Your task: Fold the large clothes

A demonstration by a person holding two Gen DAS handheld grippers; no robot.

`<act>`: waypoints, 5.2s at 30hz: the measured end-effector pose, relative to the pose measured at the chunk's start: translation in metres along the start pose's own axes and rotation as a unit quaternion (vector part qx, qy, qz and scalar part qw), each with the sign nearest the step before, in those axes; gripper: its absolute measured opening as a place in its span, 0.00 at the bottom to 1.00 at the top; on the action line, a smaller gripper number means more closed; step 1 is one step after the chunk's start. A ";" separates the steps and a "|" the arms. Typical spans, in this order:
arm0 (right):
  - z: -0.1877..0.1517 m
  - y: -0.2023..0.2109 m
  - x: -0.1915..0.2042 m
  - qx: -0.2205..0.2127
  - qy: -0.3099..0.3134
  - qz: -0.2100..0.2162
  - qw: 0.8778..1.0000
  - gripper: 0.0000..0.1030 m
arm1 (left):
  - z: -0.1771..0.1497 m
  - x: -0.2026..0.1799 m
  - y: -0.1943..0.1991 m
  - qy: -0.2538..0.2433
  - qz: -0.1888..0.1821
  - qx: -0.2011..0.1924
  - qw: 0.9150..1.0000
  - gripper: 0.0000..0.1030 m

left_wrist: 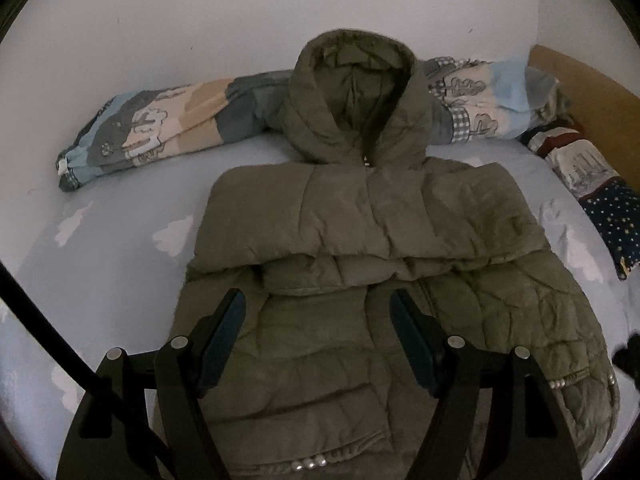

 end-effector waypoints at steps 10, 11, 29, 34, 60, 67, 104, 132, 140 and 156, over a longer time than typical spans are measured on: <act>0.003 0.087 0.010 -0.011 0.011 0.002 1.000 0.71 | 0.035 0.018 0.035 0.018 -0.031 -0.035 0.999 0.73; 0.014 0.094 0.013 -0.012 0.009 0.010 1.000 0.71 | 0.040 0.020 0.033 0.019 -0.037 -0.034 0.999 0.74; 0.232 0.024 0.071 -0.015 0.024 0.072 0.997 0.73 | 0.063 0.095 -0.051 0.059 0.011 0.024 0.998 0.74; 0.292 -0.034 0.100 -0.025 0.041 0.079 0.996 0.73 | 0.093 0.095 -0.079 0.026 0.002 0.023 0.999 0.74; 0.402 -0.178 0.143 -0.113 0.070 0.079 0.988 0.05 | 0.250 0.075 -0.196 0.029 -0.046 -0.023 0.998 0.75; 0.368 -0.132 0.122 -0.128 0.088 0.111 0.982 0.05 | 0.262 0.048 -0.161 -0.046 -0.014 -0.084 0.995 0.76; 0.077 -0.108 0.035 0.019 0.083 0.120 0.989 0.13 | 0.006 -0.019 -0.022 -0.124 -0.082 0.051 0.988 0.52; 0.135 -0.214 0.118 0.040 0.111 0.105 0.987 0.60 | 0.042 0.002 -0.195 -0.008 -0.026 0.100 0.995 0.65; 0.135 -0.197 0.116 0.043 0.116 0.077 0.989 0.60 | 0.045 0.000 -0.133 -0.001 -0.027 0.078 0.997 0.65; -0.018 0.004 0.047 0.019 0.061 0.138 0.988 0.66 | -0.097 -0.013 0.056 0.016 -0.046 0.082 0.995 0.65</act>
Point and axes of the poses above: each gripper's, at about its wrist camera, not at the fingertips, and y roughly against the way its jaws point, x to its left, z to its top, the point moved 9 cm from there along -y, roughly the way its jaws point, and after that the axes turned 2 degrees about -z, right-handed, at the moved point
